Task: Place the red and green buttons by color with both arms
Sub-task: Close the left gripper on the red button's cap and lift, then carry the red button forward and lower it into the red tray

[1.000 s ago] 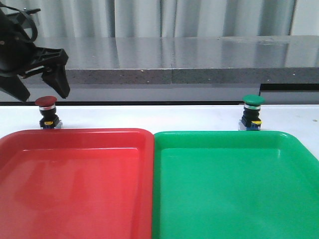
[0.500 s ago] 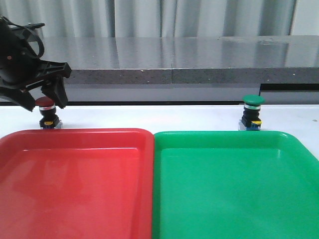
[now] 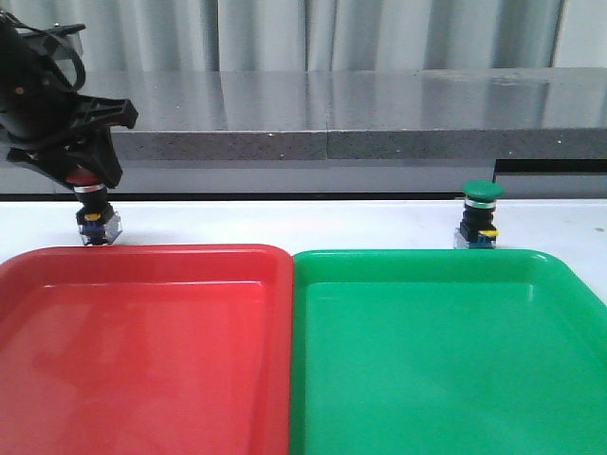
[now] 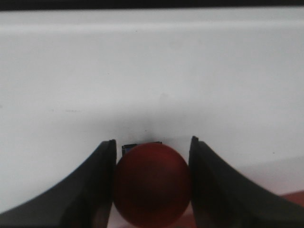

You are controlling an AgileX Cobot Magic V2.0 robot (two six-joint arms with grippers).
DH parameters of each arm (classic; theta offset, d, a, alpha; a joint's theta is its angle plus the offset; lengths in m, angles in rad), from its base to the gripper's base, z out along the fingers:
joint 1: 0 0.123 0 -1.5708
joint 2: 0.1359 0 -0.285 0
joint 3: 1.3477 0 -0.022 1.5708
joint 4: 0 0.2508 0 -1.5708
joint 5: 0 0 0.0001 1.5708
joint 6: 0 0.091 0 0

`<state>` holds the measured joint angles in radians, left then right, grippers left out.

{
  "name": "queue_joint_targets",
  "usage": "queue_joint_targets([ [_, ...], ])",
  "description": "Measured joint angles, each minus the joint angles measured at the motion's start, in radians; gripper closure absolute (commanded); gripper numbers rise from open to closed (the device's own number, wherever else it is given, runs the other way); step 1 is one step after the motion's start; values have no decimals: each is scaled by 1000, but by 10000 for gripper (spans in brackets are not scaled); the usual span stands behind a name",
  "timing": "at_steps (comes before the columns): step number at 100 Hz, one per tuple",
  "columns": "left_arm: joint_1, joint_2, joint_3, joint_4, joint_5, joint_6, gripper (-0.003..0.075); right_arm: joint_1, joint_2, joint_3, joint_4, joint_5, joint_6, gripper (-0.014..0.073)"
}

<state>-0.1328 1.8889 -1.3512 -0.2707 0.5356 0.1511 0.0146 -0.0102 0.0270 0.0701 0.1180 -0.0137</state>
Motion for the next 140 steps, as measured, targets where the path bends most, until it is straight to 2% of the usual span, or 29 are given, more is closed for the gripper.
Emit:
queue_joint_targets([
  [29,0,-137,-2,-37,98,-2,587,0,0,0,0,0,0,660],
  [44,-12,-213,41,-58,103,-14,587,0,0,0,0,0,0,660],
  [84,-130,-419,294,-62,37,-51,587,0,0,0,0,0,0,660],
  [109,-196,-423,367,-66,-36,-81,587,0,0,0,0,0,0,660],
  [140,-201,-397,440,-77,-106,-81,587,0,0,0,0,0,0,660],
])
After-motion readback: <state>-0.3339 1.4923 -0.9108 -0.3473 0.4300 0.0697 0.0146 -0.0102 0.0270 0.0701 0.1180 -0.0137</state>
